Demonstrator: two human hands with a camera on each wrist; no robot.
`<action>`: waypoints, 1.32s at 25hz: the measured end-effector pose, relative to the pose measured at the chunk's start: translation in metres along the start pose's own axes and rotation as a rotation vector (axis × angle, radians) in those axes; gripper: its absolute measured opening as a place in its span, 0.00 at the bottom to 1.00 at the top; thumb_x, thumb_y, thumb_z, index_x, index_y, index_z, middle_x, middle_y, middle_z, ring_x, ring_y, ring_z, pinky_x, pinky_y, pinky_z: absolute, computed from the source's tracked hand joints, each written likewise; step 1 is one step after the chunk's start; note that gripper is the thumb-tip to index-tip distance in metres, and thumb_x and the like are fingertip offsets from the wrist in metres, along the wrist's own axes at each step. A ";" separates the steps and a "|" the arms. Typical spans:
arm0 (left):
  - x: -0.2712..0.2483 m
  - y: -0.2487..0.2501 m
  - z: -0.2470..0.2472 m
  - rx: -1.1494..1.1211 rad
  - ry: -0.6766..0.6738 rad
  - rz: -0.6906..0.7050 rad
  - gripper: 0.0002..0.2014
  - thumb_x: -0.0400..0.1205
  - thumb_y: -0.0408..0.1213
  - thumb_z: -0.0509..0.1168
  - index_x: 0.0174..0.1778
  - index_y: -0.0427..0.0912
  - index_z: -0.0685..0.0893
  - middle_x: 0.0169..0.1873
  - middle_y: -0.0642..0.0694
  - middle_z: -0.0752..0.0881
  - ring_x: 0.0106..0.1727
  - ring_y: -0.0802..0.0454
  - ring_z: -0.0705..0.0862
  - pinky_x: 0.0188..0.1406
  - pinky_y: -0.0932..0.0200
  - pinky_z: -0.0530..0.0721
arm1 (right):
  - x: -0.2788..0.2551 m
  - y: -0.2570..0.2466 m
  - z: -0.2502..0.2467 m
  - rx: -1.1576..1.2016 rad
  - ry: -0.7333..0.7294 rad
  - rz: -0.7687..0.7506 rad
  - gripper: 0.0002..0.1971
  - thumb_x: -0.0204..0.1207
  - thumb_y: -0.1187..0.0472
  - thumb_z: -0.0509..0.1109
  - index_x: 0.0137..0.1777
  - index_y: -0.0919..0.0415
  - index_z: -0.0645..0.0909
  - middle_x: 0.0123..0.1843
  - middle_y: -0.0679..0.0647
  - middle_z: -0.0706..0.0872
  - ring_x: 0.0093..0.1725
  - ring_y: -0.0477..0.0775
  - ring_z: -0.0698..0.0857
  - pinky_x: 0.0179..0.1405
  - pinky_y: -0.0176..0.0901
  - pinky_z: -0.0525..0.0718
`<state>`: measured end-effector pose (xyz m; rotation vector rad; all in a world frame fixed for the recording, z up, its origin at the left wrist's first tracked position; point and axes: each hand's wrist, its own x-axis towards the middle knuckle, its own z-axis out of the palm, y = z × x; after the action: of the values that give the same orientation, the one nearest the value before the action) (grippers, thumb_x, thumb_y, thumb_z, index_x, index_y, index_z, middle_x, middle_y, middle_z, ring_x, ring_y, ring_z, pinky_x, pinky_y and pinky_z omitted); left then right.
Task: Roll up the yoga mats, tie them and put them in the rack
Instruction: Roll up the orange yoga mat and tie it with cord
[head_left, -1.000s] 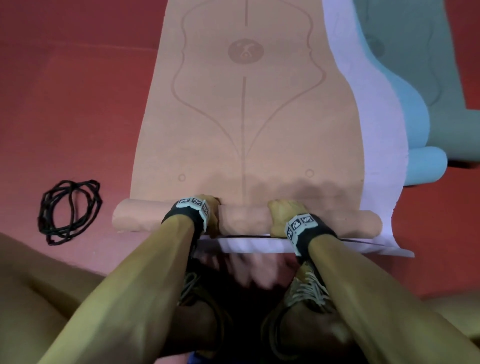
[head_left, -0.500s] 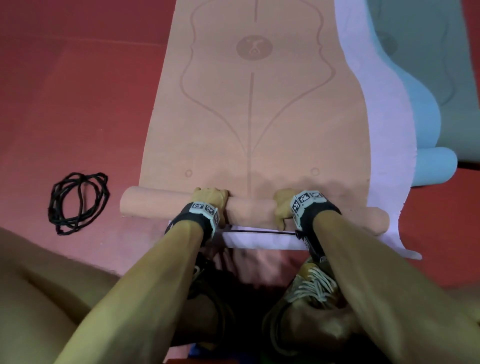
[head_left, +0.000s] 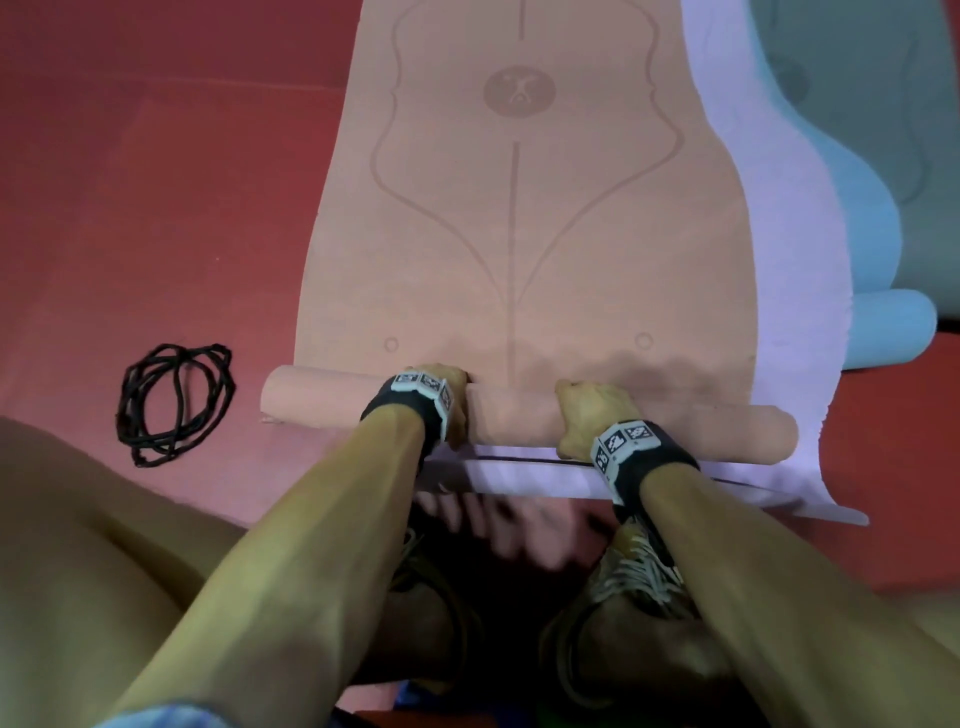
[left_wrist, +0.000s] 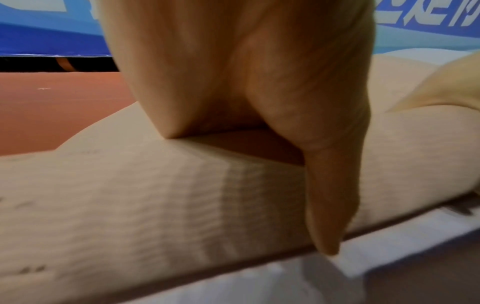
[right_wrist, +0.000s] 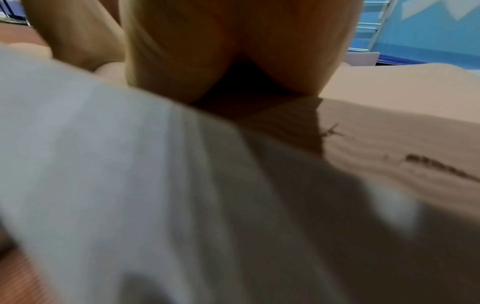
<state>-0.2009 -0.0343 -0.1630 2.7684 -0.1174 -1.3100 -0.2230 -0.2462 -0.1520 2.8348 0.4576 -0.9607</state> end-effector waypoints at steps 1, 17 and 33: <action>-0.001 0.000 0.007 0.008 0.041 -0.017 0.42 0.54 0.47 0.84 0.65 0.51 0.77 0.59 0.45 0.86 0.58 0.42 0.85 0.62 0.49 0.80 | 0.004 0.002 -0.007 0.032 -0.065 0.009 0.20 0.65 0.59 0.75 0.57 0.58 0.77 0.52 0.55 0.87 0.50 0.62 0.87 0.41 0.44 0.78; 0.002 0.011 -0.006 0.249 0.116 -0.030 0.29 0.53 0.50 0.82 0.52 0.60 0.87 0.36 0.46 0.86 0.38 0.47 0.87 0.37 0.61 0.81 | -0.012 0.003 0.001 -0.080 0.098 -0.084 0.29 0.66 0.57 0.75 0.66 0.58 0.69 0.58 0.56 0.84 0.58 0.61 0.83 0.54 0.50 0.76; -0.016 0.013 0.035 0.308 0.443 -0.014 0.35 0.68 0.52 0.74 0.70 0.45 0.71 0.62 0.45 0.81 0.62 0.42 0.79 0.65 0.48 0.69 | 0.030 0.018 -0.046 0.139 -0.347 0.043 0.42 0.42 0.55 0.82 0.65 0.50 0.80 0.59 0.48 0.87 0.58 0.57 0.86 0.60 0.62 0.74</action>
<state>-0.2384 -0.0473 -0.1712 3.2446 -0.2924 -0.6987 -0.1687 -0.2470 -0.1336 2.6948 0.2992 -1.4907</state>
